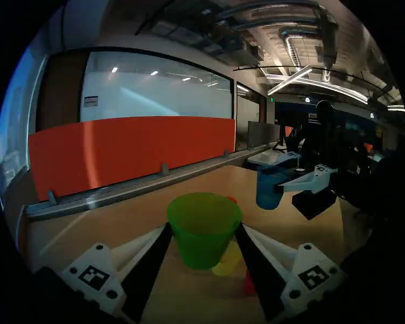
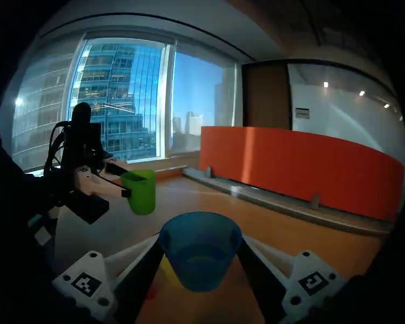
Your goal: Pour water
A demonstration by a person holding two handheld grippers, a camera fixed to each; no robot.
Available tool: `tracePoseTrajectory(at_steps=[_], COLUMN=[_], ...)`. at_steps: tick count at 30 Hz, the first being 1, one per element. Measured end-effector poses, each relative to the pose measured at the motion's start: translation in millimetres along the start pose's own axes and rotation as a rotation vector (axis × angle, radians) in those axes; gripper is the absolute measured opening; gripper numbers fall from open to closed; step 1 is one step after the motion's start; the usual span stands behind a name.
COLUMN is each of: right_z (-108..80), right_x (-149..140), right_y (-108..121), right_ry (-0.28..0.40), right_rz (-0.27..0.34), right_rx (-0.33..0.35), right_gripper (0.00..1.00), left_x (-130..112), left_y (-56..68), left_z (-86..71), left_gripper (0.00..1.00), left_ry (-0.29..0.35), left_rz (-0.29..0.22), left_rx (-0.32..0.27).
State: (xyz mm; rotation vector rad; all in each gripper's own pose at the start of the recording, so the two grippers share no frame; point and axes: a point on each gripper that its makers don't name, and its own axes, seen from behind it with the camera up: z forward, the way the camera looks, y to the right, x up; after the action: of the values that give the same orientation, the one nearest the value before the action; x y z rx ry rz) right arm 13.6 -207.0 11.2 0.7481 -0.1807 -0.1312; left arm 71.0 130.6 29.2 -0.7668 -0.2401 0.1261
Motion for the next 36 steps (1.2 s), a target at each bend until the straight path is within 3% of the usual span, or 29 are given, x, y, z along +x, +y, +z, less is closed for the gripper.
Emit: tracePoseTrajectory(at_steps=[20,36], right_z=[5.3,23.0], right_x=[21,61], right_y=[-2,-3], right_ry=[0.028,0.032], right_rz=[-0.033,-0.164], right_rx=[0.022,0.050], right_gripper=[0.91,0.91], left_x=[-3,-6], left_y=[3.3,14.8], left_z=[0.7,1.6], left_gripper=[0.85,0.85], left_ry=[0.013,0.035], left_rz=[0.005,0.007], left_rx=[0.002,-0.005])
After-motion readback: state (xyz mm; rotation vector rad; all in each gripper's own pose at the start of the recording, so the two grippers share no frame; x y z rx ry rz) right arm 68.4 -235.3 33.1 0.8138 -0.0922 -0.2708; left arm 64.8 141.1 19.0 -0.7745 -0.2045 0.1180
